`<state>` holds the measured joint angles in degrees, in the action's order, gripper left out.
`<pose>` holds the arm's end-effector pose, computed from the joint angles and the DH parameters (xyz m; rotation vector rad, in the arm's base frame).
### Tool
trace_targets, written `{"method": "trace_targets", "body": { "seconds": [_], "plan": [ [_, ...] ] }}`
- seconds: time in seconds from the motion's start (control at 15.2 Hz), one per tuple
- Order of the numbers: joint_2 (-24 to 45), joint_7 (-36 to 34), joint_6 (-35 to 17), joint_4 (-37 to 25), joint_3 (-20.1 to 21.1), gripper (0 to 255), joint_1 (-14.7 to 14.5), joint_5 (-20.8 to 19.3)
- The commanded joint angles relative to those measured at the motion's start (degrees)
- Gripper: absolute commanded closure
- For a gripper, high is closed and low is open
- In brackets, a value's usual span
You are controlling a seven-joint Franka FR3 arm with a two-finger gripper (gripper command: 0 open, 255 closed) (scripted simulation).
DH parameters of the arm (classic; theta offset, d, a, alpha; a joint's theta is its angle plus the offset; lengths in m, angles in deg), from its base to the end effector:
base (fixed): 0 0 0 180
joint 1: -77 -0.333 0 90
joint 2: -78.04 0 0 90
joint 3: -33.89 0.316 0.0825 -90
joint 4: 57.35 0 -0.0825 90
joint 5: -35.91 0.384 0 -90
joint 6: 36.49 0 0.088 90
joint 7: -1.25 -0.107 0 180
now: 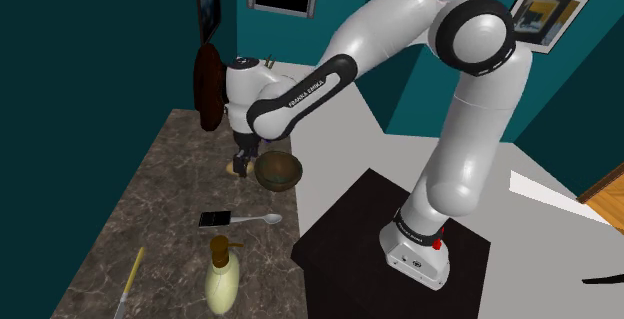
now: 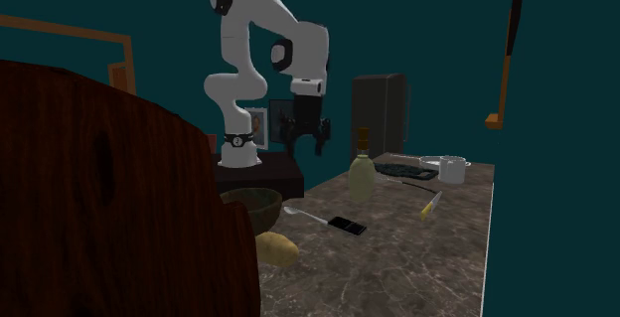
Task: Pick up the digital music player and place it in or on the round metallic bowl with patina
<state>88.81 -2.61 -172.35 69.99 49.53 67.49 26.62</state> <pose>0.4916 0.2284 0.2906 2.9851 0.7400 -0.0206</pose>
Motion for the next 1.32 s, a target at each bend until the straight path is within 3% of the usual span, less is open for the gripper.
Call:
{"method": "trace_targets", "body": {
  "seconds": [0.0, 0.86, 1.25],
  "plan": [
    [4.41, -0.82, -1.43, -2.28, 0.06, 0, -0.91, -1.70],
    [31.32, -3.40, -4.10, -22.58, -1.29, 0, -9.87, -9.14],
    [34.49, -3.93, -6.39, -23.48, -2.24, 0, -10.51, -10.03]
  ]
}}
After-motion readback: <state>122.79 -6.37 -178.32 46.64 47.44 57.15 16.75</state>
